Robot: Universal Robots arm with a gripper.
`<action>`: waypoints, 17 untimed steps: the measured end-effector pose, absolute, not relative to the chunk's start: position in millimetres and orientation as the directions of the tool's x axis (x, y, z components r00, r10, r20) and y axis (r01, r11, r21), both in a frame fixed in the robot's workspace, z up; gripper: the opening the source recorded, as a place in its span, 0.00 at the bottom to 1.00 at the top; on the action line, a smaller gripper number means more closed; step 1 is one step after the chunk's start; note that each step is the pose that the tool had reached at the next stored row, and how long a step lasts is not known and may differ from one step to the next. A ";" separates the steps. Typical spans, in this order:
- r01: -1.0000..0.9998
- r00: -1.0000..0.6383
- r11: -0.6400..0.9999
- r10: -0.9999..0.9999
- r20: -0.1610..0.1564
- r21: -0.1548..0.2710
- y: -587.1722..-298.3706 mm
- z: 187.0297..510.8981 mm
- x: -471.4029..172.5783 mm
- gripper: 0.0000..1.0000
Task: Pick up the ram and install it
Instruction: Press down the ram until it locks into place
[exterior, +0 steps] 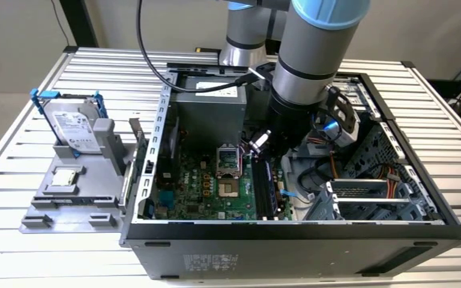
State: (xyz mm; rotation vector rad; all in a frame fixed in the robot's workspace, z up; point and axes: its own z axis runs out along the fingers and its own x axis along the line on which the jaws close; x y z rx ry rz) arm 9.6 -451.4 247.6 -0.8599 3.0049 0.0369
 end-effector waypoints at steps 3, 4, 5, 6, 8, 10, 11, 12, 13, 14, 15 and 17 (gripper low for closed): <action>-0.544 -0.839 0.839 -0.544 -0.022 0.018 -451.4 247.6 9.7 0.00; -0.550 -0.835 0.835 -0.549 -0.022 0.018 -451.4 247.6 9.7 0.00; -0.555 -0.832 0.832 -0.554 -0.022 0.018 -451.4 247.6 9.6 0.00; -0.560 -0.828 0.828 -0.560 -0.022 0.018 -451.4 247.6 9.7 0.00; -0.571 -0.821 0.821 -0.571 -0.022 0.018 -451.4 247.6 9.7 0.00; -0.582 -0.813 0.813 -0.581 -0.022 0.018 -451.4 247.6 9.7 0.00; -0.588 -0.809 0.809 -0.587 -0.022 0.018 -451.4 247.6 9.7 0.00; -0.595 -0.804 0.804 -0.594 -0.022 0.018 -451.4 247.6 9.7 0.00; -0.602 -0.798 0.798 -0.602 -0.022 0.018 -451.4 247.6 9.7 0.00; -0.609 -0.793 0.793 -0.609 -0.022 0.018 -451.4 247.6 9.7 0.00; -0.616 -0.788 0.788 -0.616 -0.022 0.018 -451.4 247.6 9.7 0.00; -0.631 -0.776 0.776 -0.630 -0.022 0.018 -451.4 247.6 9.7 0.00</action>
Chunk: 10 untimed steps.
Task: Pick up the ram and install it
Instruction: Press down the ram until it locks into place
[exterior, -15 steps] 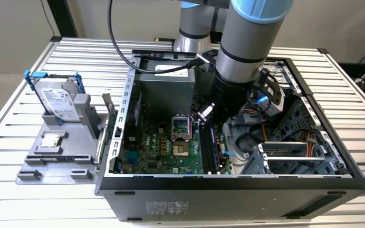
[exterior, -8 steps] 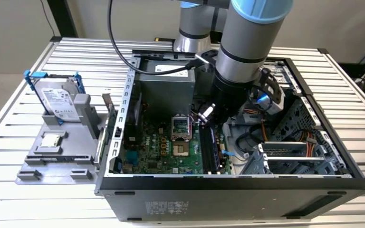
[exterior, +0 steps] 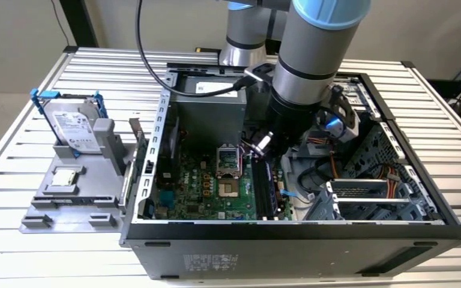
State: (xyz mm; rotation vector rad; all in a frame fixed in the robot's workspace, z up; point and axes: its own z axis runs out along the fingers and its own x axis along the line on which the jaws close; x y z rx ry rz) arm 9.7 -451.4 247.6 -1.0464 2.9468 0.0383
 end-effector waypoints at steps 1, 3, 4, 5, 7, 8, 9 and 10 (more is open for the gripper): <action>-0.637 -0.770 0.770 -0.637 -0.022 0.018 -451.4 247.6 9.7 0.00; -0.652 -0.758 0.758 -0.652 -0.022 0.018 -451.4 247.6 9.6 0.00; -0.663 -0.748 0.748 -0.663 -0.022 0.018 -451.4 247.6 9.7 0.00; -0.674 -0.738 0.738 -0.674 -0.022 0.018 -451.4 247.6 9.6 0.00; -0.694 -0.720 0.719 -0.694 -0.022 0.018 -451.4 247.6 9.7 0.00; -0.703 -0.711 0.711 -0.703 -0.022 0.018 -451.4 247.6 9.7 0.00; -0.711 -0.703 0.703 -0.711 -0.022 0.018 -451.4 247.6 9.7 0.00; -0.718 -0.696 0.696 -0.718 -0.022 0.018 -451.4 247.6 9.7 0.00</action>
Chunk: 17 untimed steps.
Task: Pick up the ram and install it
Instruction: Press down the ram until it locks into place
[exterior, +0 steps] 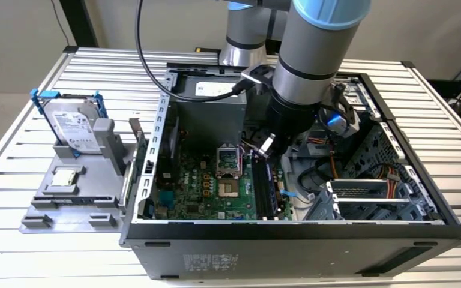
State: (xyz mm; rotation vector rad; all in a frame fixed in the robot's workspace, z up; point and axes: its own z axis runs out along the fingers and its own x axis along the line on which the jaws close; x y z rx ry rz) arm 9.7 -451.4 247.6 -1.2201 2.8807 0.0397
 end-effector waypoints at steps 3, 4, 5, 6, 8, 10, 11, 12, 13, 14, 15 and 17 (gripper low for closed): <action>-0.736 -0.677 0.677 -0.735 -0.022 0.018 -451.4 247.6 9.7 0.00; -0.741 -0.671 0.671 -0.741 -0.022 0.018 -451.4 247.6 9.7 0.00; -0.746 -0.666 0.666 -0.746 -0.022 0.018 -451.4 247.6 9.6 0.00; -0.750 -0.661 0.661 -0.750 -0.022 0.018 -451.4 247.6 9.7 0.00; -0.758 -0.653 0.652 -0.757 -0.022 0.018 -451.4 247.6 9.7 0.00; -0.765 -0.645 0.644 -0.764 -0.022 0.018 -451.4 247.6 9.6 0.00; -0.768 -0.640 0.640 -0.768 -0.022 0.018 -451.4 247.6 9.6 0.00; -0.771 -0.636 0.636 -0.771 -0.022 0.018 -451.4 247.6 9.7 0.00; -0.775 -0.632 0.632 -0.774 -0.022 0.018 -451.4 247.6 9.7 0.00; -0.778 -0.628 0.628 -0.778 -0.022 0.018 -451.4 247.6 9.7 0.00; -0.781 -0.625 0.624 -0.781 -0.022 0.018 -451.4 247.6 9.6 0.00; -0.787 -0.617 0.617 -0.787 -0.022 0.018 -451.4 247.6 9.7 0.00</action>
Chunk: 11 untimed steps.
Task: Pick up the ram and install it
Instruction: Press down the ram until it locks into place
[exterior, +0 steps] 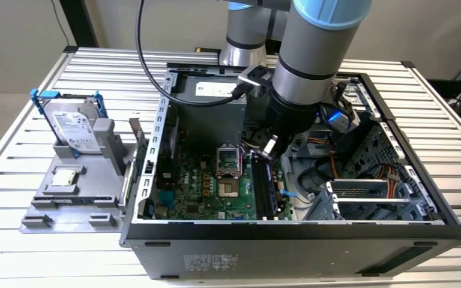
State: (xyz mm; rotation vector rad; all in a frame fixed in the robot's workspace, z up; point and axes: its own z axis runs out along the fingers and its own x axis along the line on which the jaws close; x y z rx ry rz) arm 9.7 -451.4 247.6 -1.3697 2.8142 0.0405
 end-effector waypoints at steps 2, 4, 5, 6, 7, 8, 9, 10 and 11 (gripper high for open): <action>-0.792 -0.610 0.610 -0.792 -0.022 0.018 -451.4 247.6 9.6 0.00; -0.797 -0.604 0.603 -0.797 -0.022 0.018 -451.4 247.7 9.7 0.00; -0.800 -0.601 0.600 -0.799 -0.022 0.018 -451.4 247.6 9.6 0.00; -0.802 -0.598 0.597 -0.801 -0.022 0.018 -451.4 247.6 9.7 0.00; -0.804 -0.595 0.595 -0.804 -0.022 0.018 -451.4 247.7 9.6 0.00; -0.806 -0.592 0.592 -0.806 -0.022 0.018 -451.4 247.6 9.7 0.00; -0.808 -0.589 0.589 -0.808 -0.022 0.018 -451.3 247.5 9.7 0.00; -0.810 -0.587 0.586 -0.810 -0.022 0.018 -451.3 247.6 9.7 0.00; -0.812 -0.584 0.584 -0.811 -0.022 0.018 -451.3 247.6 9.7 0.00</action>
